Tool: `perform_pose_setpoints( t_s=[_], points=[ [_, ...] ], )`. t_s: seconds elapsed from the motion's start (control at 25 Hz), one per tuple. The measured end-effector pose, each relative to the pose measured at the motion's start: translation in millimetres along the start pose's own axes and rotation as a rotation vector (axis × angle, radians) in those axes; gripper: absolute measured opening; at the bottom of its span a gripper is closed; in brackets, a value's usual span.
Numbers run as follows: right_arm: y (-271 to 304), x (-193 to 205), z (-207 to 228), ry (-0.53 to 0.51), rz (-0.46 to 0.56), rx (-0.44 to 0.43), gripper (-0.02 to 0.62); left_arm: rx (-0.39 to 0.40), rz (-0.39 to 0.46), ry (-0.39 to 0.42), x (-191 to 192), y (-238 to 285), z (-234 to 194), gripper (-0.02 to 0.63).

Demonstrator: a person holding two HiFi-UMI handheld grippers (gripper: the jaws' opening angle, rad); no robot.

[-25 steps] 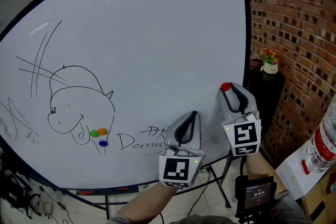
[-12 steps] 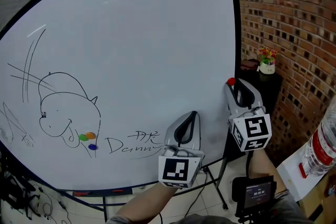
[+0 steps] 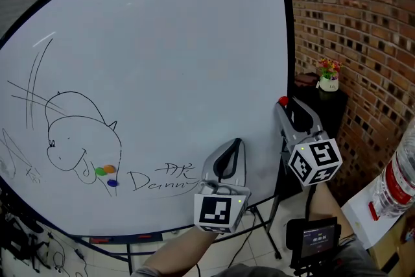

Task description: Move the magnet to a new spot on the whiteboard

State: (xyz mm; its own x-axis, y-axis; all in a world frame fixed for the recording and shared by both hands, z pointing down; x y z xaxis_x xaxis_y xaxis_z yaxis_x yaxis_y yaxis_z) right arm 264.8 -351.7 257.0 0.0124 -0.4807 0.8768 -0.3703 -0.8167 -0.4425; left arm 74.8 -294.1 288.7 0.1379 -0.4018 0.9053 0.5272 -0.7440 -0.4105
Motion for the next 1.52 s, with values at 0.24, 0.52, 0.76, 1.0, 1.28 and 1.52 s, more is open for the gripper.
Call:
perform_pose_setpoints(
  t_s=[0.24,0.52,0.76,1.0,1.28,1.52],
  points=[
    [1,1,0,0.015,0.011,0.002,0.123,-0.001,-0.008,-0.005,3,0,0,-0.005],
    [1,1,-3,-0.021,0.007,0.018,0.124,0.000,-0.012,-0.009,4,3,1,-0.005],
    [-1,1,-4,-0.021,0.002,0.017,0.140,0.003,-0.009,-0.014,3,4,2,-0.005],
    [-16,-5,-12,-0.051,0.006,0.026,0.139,-0.003,-0.005,-0.025,-1,1,3,-0.005],
    [-29,2,-83,-0.145,-0.020,-0.052,0.043,-0.053,-0.026,-0.030,-5,-29,-17,-0.005],
    [-25,-4,-176,-0.178,-0.009,-0.151,0.005,-0.121,-0.057,-0.028,-16,-79,-56,-0.005]
  ],
)
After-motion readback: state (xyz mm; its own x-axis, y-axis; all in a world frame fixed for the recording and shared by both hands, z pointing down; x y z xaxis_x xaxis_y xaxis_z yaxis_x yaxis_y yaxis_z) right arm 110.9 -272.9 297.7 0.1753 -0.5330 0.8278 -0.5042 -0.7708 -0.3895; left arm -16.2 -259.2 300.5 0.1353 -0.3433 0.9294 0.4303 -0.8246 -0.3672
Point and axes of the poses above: the fingertips, and each gripper's own axes: y forward along the fingers, z to its right, x out of its underside, the point moved 8 cm from there along -y, backward along the fingers, and after that the axes turned 7 degrees about -y, right-handed, at the moved point
